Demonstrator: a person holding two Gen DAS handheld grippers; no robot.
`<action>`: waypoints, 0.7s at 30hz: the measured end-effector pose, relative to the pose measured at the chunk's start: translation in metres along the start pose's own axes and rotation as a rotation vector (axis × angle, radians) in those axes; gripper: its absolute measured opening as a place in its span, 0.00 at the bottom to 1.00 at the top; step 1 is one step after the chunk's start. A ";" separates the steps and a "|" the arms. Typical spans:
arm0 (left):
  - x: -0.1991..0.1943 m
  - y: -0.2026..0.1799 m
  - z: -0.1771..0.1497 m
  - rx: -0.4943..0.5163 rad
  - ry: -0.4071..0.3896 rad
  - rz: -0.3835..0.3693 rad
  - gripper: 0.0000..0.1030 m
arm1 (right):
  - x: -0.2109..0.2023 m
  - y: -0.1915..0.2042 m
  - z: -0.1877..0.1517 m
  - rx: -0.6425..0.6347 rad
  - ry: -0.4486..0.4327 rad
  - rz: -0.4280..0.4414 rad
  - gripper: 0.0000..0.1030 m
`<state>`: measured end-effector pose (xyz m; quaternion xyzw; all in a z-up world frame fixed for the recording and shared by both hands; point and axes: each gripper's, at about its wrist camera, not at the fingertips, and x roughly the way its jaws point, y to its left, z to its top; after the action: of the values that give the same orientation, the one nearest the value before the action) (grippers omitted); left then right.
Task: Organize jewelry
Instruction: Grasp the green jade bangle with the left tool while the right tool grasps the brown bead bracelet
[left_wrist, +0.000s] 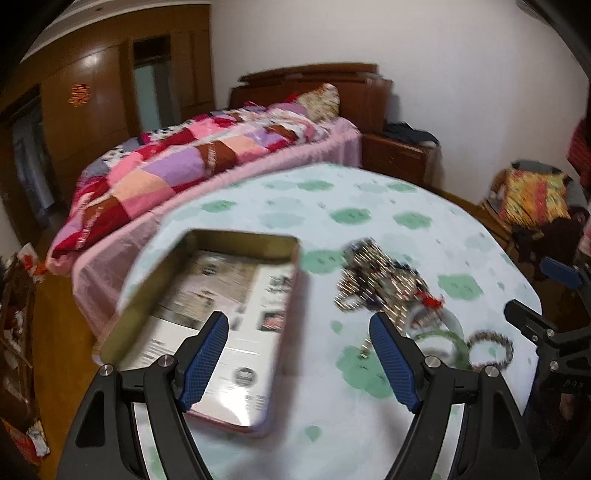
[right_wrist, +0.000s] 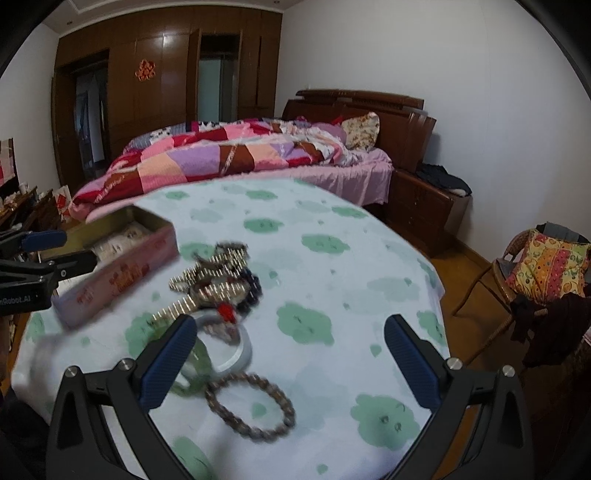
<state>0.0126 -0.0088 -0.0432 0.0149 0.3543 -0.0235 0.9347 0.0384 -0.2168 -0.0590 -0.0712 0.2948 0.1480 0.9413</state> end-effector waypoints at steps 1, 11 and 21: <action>0.003 -0.004 -0.001 0.005 0.011 -0.018 0.77 | 0.002 -0.002 -0.005 -0.003 0.016 -0.002 0.97; 0.025 -0.050 -0.007 0.152 0.087 -0.115 0.56 | 0.015 -0.011 -0.029 -0.002 0.111 0.030 0.77; 0.046 -0.062 -0.017 0.180 0.183 -0.196 0.07 | 0.027 -0.008 -0.039 -0.019 0.182 0.060 0.32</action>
<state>0.0324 -0.0718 -0.0877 0.0662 0.4344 -0.1449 0.8865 0.0415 -0.2269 -0.1058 -0.0843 0.3796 0.1719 0.9051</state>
